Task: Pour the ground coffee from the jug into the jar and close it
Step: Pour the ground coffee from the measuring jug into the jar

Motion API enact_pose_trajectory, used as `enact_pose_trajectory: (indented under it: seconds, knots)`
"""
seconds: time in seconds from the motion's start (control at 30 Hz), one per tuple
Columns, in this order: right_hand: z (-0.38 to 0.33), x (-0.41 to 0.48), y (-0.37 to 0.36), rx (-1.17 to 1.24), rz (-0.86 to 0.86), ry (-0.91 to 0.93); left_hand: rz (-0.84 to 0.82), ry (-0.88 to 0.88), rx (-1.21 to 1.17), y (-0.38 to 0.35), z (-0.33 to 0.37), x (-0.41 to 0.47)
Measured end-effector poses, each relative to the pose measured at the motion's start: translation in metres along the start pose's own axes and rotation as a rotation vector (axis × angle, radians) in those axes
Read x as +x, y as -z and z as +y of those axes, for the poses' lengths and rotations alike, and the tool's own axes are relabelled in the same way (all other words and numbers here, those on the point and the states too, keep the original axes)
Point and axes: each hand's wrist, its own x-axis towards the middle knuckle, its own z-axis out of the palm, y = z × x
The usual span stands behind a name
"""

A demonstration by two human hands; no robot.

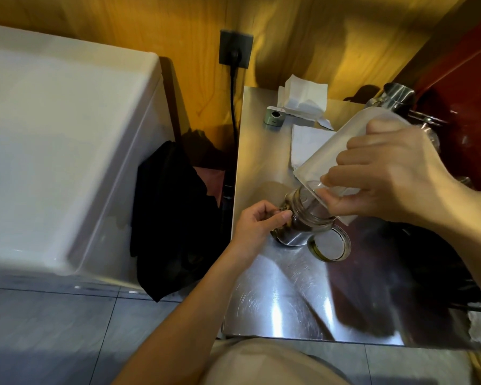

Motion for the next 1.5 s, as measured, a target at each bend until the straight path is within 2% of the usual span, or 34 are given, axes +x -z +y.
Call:
enact_pose_trajectory:
  seconds: [0.6,0.9,1.0,1.1,1.2,1.33,1.43,1.5]
  knots:
    - [-0.004,-0.005,0.003,0.098,0.045,0.009,-0.041,0.04,-0.029,0.004,-0.002,0.001]
    - [-0.003,-0.013,0.003,0.142,0.072,-0.106,-0.037,0.027,0.007,0.005,-0.004,0.0]
    - [-0.003,-0.025,0.003,0.239,0.227,-0.316,-0.042,0.014,0.002,0.005,-0.005,-0.001]
    - [-0.004,-0.045,-0.001,0.331,0.414,-0.636,-0.042,0.012,0.033,0.006,-0.006,-0.001]
    - [-0.013,-0.066,-0.01,0.614,0.674,-0.974,-0.045,0.018,0.041,0.006,-0.007,-0.001]
    - [-0.02,-0.094,-0.029,0.824,0.971,-1.449,-0.051,0.026,0.018,0.008,-0.009,0.001]
    - [-0.029,-0.117,-0.05,0.88,1.062,-1.601,-0.055,0.036,-0.021,0.009,-0.01,0.002]
    - [-0.036,-0.128,-0.064,0.924,1.192,-1.65,-0.052,0.037,-0.047,0.007,-0.009,0.003]
